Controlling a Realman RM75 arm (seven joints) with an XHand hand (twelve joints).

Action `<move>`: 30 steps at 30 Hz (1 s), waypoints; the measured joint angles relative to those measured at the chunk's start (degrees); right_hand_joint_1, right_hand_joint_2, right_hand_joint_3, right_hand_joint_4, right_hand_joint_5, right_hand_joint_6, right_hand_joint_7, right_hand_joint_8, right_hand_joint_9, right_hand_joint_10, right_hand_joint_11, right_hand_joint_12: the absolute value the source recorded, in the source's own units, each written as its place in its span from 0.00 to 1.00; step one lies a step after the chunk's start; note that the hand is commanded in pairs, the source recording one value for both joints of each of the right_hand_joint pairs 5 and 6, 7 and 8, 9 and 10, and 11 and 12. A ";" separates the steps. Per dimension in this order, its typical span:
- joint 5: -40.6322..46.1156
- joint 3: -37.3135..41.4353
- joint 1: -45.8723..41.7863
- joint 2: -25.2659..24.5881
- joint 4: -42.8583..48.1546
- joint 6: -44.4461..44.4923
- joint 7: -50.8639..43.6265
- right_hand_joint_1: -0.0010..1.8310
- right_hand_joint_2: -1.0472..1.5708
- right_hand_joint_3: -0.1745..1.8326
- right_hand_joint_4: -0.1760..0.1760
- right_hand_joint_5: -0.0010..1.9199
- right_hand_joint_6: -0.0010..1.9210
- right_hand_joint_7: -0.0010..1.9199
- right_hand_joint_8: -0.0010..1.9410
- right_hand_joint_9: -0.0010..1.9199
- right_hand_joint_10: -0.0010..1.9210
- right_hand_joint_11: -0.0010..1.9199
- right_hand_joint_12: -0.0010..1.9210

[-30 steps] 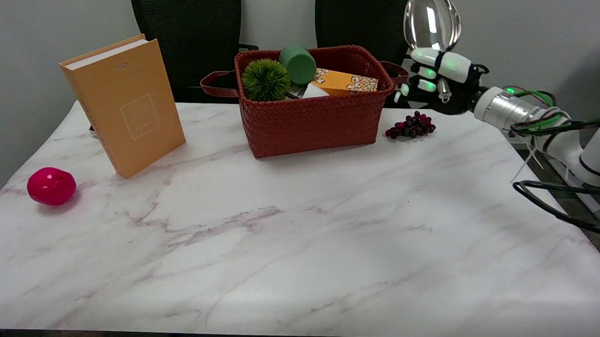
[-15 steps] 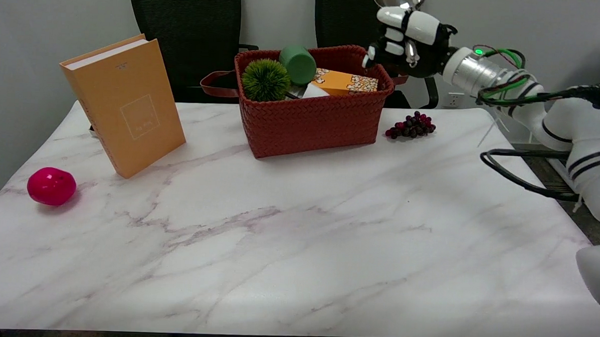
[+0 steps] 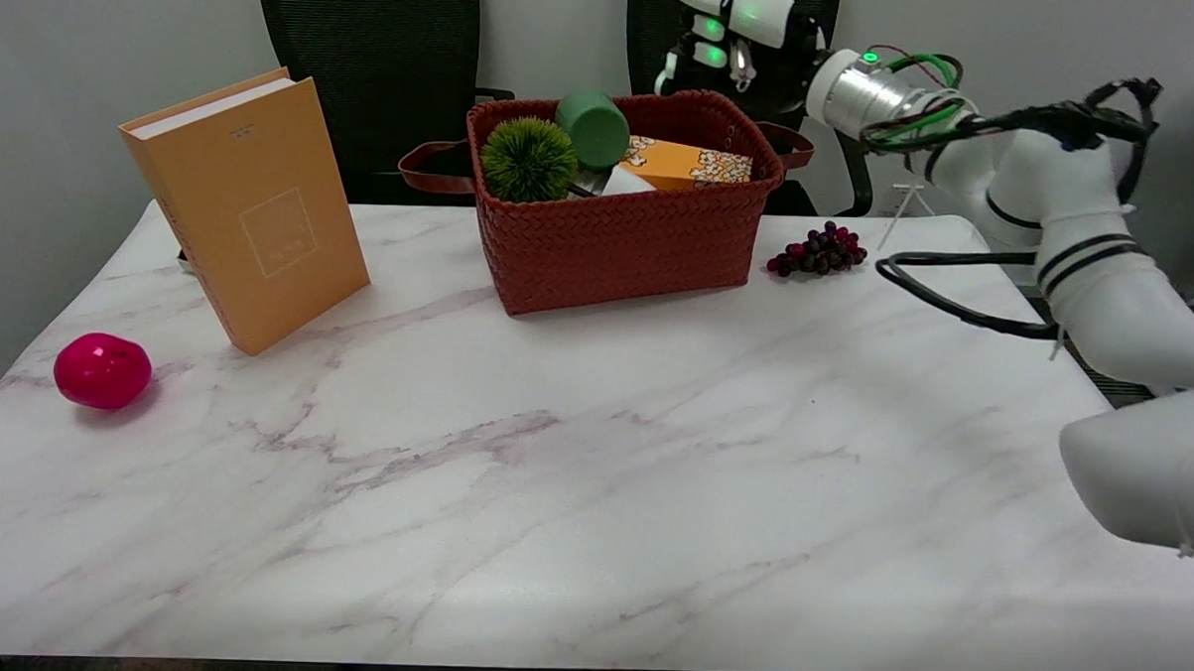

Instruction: Place the stainless steel scoop into the brown storage basket.

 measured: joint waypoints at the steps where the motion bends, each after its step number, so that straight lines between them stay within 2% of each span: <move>1: -0.36 -0.44 0.86 -0.70 -0.95 0.47 -0.36 0.54 0.86 0.21 0.50 0.81 0.81 0.86 0.85 0.61 0.61 0.55 0.55; 14: -3.45 -3.94 8.30 -8.89 -11.06 9.06 -5.12 0.54 0.85 0.22 0.50 0.83 0.83 0.86 0.85 0.61 0.61 0.56 0.56; 30: -4.75 -6.12 10.01 -15.47 -15.50 15.93 -9.37 0.55 0.84 0.22 0.50 0.83 0.83 0.86 0.85 0.61 0.61 0.56 0.56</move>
